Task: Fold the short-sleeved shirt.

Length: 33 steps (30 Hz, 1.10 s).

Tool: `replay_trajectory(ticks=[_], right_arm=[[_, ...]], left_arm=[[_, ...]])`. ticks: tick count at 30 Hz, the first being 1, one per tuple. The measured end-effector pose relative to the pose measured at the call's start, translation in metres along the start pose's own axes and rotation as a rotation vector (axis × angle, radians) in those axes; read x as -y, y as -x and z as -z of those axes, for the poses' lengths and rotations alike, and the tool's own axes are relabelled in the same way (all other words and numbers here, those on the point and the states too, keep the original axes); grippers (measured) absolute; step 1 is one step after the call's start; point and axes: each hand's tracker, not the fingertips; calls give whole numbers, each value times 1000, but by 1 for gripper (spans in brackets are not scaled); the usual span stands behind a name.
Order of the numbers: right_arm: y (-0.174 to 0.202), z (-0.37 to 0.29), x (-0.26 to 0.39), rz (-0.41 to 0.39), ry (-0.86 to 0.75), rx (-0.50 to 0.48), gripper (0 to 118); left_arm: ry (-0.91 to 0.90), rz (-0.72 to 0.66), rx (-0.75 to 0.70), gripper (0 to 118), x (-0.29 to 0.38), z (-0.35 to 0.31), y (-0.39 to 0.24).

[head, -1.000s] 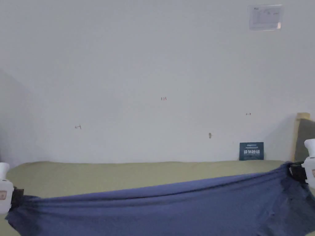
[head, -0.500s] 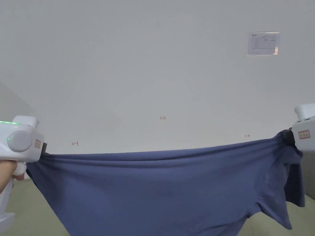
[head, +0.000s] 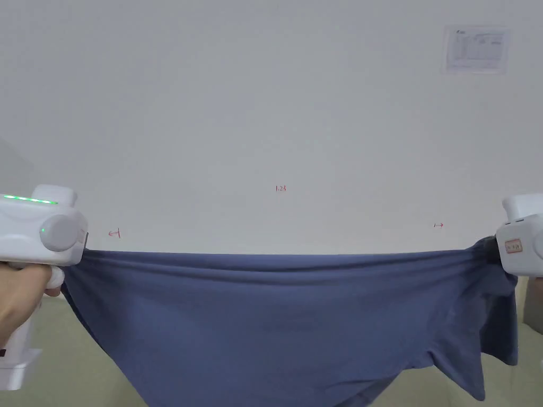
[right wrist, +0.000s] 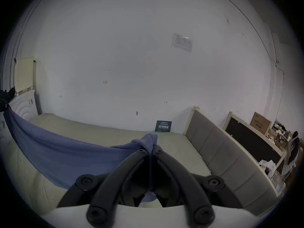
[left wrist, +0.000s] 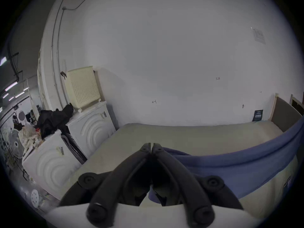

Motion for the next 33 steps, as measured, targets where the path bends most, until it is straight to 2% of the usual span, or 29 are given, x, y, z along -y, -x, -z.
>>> replay_trajectory(ticks=[3,6,11,14,18,21,27,33], right_arm=[[8,23,37,6,57,-9,2],[16,37,92,-23,165,-4,2],[16,23,186,9,271,-46,2],[9,-9,232,46,294,-85,2],[-5,-70,284,102,322,-117,2],[-14,-125,319,162,314,-135,2],[-22,-210,380,116,358,-150,2],[-19,-222,411,110,417,-158,2]], left_arm=[[104,1,20,0,37,26,-9],[200,-10,40,0,91,45,-12],[310,18,89,0,184,35,-11],[373,-6,141,0,231,24,4],[396,-49,155,0,287,-24,36],[423,-21,172,0,320,-58,55],[449,-2,188,0,372,-131,89],[489,-27,236,0,408,-144,96]])
